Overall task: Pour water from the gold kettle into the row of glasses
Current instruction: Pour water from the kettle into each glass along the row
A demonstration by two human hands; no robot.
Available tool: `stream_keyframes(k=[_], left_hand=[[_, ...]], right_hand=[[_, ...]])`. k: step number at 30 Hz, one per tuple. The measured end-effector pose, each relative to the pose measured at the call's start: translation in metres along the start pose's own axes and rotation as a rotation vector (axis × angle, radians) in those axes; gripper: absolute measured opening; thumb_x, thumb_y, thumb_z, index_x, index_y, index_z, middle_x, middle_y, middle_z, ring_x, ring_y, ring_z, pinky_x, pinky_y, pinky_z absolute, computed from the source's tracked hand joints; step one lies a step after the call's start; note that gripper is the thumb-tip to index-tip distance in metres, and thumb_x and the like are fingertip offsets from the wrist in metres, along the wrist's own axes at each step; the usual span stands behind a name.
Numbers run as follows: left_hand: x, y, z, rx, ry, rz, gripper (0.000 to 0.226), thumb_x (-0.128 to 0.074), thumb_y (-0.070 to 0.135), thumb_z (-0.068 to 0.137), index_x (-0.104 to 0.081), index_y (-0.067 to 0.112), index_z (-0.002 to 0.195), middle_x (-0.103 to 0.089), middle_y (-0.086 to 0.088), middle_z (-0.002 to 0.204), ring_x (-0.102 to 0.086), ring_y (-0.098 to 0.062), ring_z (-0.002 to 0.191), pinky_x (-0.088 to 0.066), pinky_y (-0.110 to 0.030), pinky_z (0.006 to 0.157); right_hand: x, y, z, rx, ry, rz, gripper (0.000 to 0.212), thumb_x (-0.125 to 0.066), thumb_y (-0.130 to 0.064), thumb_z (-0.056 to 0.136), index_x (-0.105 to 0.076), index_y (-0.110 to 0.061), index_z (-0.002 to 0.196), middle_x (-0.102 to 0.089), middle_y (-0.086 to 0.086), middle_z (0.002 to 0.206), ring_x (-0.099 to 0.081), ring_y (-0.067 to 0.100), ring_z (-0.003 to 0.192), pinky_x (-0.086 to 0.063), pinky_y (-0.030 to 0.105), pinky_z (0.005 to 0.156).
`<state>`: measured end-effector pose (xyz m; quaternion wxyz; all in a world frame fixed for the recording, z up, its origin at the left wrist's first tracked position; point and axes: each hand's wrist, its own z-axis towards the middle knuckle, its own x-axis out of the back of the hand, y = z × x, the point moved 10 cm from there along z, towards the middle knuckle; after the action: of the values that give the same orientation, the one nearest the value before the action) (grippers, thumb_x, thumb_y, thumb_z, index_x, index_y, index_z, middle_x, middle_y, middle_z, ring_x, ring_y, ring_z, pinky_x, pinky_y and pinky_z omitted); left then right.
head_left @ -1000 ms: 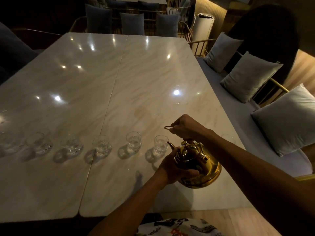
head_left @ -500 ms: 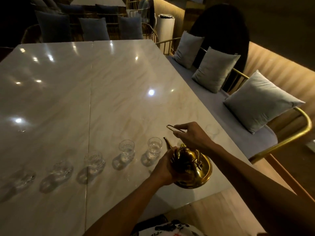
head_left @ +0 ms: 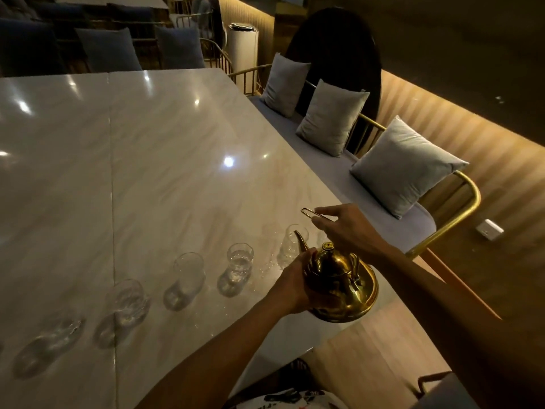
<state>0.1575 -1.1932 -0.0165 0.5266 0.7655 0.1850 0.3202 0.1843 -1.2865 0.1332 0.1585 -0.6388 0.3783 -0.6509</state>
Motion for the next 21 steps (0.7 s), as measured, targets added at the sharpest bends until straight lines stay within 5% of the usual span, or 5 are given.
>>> stream_keyframes(k=[3, 6, 11, 17, 21], left_hand=[[-0.003, 0.003, 0.019, -0.015, 0.039, -0.011, 0.099, -0.092, 0.023, 0.073, -0.035, 0.025, 0.154, -0.050, 0.014, 0.137, -0.051, -0.004, 0.127, -0.038, -0.001, 0.089], [-0.013, 0.006, 0.037, -0.011, 0.083, -0.002, 0.071, -0.084, 0.028, 0.084, -0.042, 0.038, 0.141, -0.052, 0.021, 0.128, -0.055, 0.003, 0.119, -0.039, 0.001, 0.083], [-0.027, 0.012, 0.058, 0.011, 0.159, -0.095, 0.071, -0.087, 0.019, 0.081, -0.041, 0.045, 0.128, -0.054, 0.030, 0.114, -0.054, 0.029, 0.096, -0.041, 0.006, 0.076], [-0.033, 0.014, 0.074, 0.062, 0.279, -0.170, 0.094, -0.093, 0.016, 0.071, -0.040, 0.032, 0.147, -0.055, 0.018, 0.129, -0.056, 0.014, 0.106, -0.046, -0.008, 0.098], [-0.038, 0.030, 0.080, 0.055, 0.260, -0.051, 0.080, -0.082, 0.059, 0.062, -0.044, 0.050, 0.132, -0.056, 0.031, 0.126, -0.052, 0.011, 0.120, -0.045, -0.022, 0.110]], right_hand=[[0.007, 0.008, 0.015, 0.014, -0.017, -0.009, 0.040, -0.060, -0.029, 0.091, -0.060, -0.015, 0.129, -0.060, 0.010, 0.133, -0.062, 0.027, 0.111, -0.050, 0.041, 0.095], [0.011, 0.015, 0.033, 0.053, -0.058, -0.035, 0.039, -0.060, -0.028, 0.092, -0.060, -0.015, 0.129, -0.063, 0.010, 0.129, -0.066, 0.019, 0.094, -0.049, 0.024, 0.078], [0.011, 0.025, 0.061, 0.117, -0.151, -0.090, 0.039, -0.059, -0.029, 0.092, -0.061, -0.013, 0.128, -0.068, 0.012, 0.117, -0.057, 0.004, 0.064, -0.040, 0.015, 0.054], [0.006, 0.030, 0.083, 0.174, -0.301, -0.128, 0.041, -0.057, -0.026, 0.094, -0.058, -0.008, 0.131, -0.066, 0.015, 0.107, -0.053, 0.006, 0.057, -0.037, 0.016, 0.048], [-0.004, 0.031, 0.092, 0.177, -0.385, -0.158, 0.041, -0.059, -0.025, 0.092, -0.060, -0.005, 0.128, -0.062, 0.001, 0.082, -0.054, 0.007, 0.055, -0.038, 0.018, 0.047]])
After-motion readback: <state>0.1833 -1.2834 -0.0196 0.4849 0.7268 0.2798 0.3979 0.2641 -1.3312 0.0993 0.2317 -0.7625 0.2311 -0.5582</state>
